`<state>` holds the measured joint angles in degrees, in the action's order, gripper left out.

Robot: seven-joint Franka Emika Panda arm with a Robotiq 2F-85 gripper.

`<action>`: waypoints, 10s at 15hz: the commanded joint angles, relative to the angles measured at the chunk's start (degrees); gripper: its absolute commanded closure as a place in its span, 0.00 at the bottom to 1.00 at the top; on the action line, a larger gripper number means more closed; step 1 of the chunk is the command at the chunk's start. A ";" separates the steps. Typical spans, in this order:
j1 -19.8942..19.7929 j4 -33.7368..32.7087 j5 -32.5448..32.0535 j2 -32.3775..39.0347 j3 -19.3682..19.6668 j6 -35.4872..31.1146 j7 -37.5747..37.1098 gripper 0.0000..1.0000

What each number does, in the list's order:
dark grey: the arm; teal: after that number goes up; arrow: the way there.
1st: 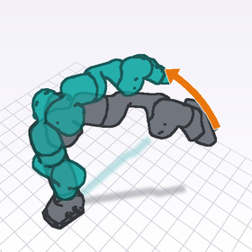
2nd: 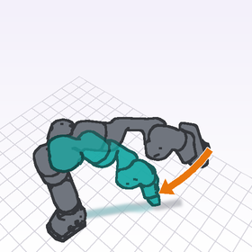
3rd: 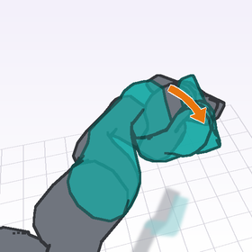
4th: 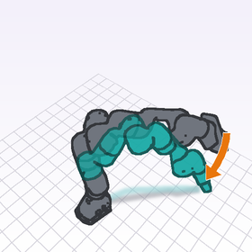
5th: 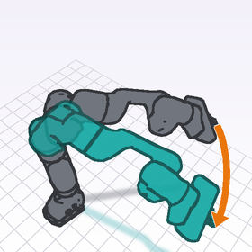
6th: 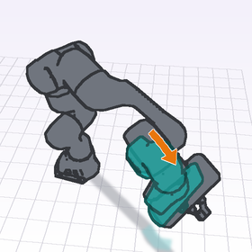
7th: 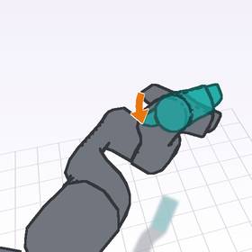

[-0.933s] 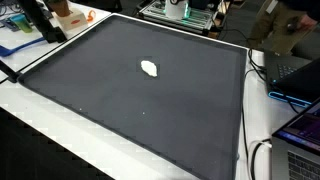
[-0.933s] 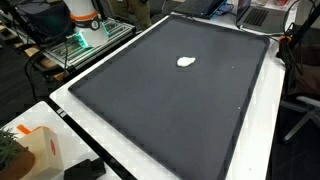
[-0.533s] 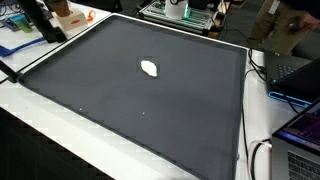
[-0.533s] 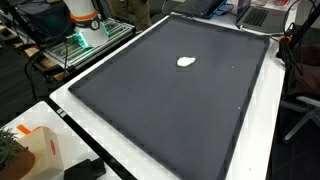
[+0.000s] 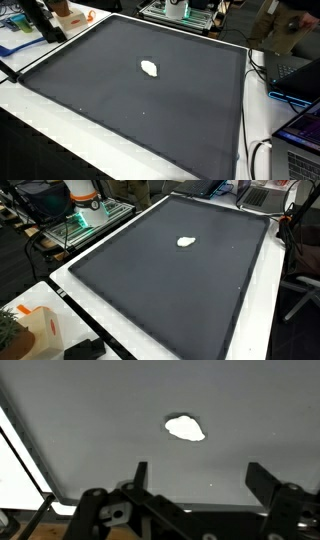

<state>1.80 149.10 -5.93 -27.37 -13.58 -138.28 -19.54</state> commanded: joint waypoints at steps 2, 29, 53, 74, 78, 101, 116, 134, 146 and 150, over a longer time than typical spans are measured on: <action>-5.79 5.00 -7.53 5.23 -2.73 -10.27 -8.10 0.00; -6.23 9.23 -12.53 34.37 5.50 -55.90 11.86 0.00; -10.03 7.58 -23.31 49.89 9.51 -84.45 24.55 0.00; 2.59 5.91 -0.72 36.57 6.68 -63.26 20.23 0.00; 8.55 1.39 10.36 33.38 10.69 -50.21 25.76 0.00; 4.98 -20.38 12.87 35.15 8.33 -7.66 15.76 0.00; 4.29 -34.84 11.98 42.81 9.50 11.25 8.67 0.00; 4.72 -63.33 10.02 60.81 12.15 36.07 0.20 0.00; 3.89 -75.43 10.67 68.72 13.10 45.22 0.08 0.00; 3.18 -84.17 11.00 75.31 13.54 51.08 0.02 0.00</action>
<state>5.64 73.30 4.23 41.73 -0.27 -92.10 -19.75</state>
